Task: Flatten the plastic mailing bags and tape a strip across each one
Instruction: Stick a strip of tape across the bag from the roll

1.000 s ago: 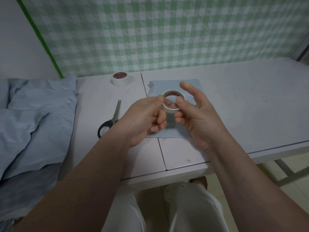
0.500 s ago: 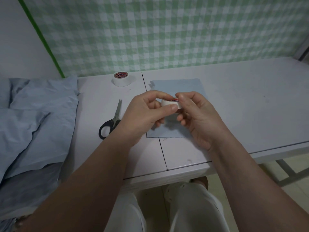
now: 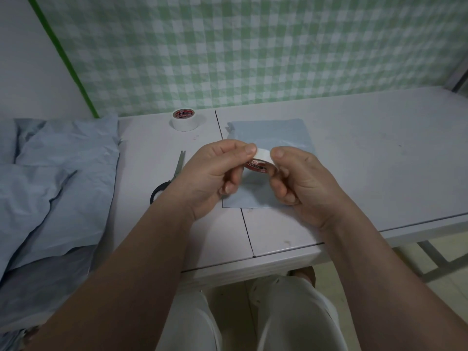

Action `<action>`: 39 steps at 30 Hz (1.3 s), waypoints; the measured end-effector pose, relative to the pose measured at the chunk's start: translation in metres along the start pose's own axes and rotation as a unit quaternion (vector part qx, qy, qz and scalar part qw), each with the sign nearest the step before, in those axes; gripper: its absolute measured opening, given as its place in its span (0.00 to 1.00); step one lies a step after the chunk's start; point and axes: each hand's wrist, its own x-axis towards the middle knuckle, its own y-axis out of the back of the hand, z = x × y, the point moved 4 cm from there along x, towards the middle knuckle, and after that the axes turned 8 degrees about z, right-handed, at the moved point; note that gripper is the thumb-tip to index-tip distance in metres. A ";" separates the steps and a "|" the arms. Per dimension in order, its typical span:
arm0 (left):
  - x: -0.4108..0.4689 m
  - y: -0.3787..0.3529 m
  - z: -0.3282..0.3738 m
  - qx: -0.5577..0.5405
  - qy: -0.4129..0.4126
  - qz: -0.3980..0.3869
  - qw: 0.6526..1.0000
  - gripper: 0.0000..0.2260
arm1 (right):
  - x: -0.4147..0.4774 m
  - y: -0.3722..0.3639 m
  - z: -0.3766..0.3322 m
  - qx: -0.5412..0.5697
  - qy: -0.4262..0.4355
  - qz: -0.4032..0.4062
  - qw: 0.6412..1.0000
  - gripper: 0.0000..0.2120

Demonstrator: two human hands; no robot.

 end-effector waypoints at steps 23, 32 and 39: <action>-0.003 -0.002 0.004 0.089 -0.042 0.058 0.993 0.07 | 0.003 -0.004 0.011 -0.118 0.003 -0.018 0.993 0.05; 0.000 0.006 0.004 0.085 -0.065 0.120 0.987 0.08 | -0.002 -0.006 0.003 -0.114 0.122 0.003 0.986 0.10; -0.013 0.004 0.017 0.352 -0.376 0.201 0.833 0.08 | -0.004 -0.008 0.004 -0.382 0.303 0.127 0.864 0.15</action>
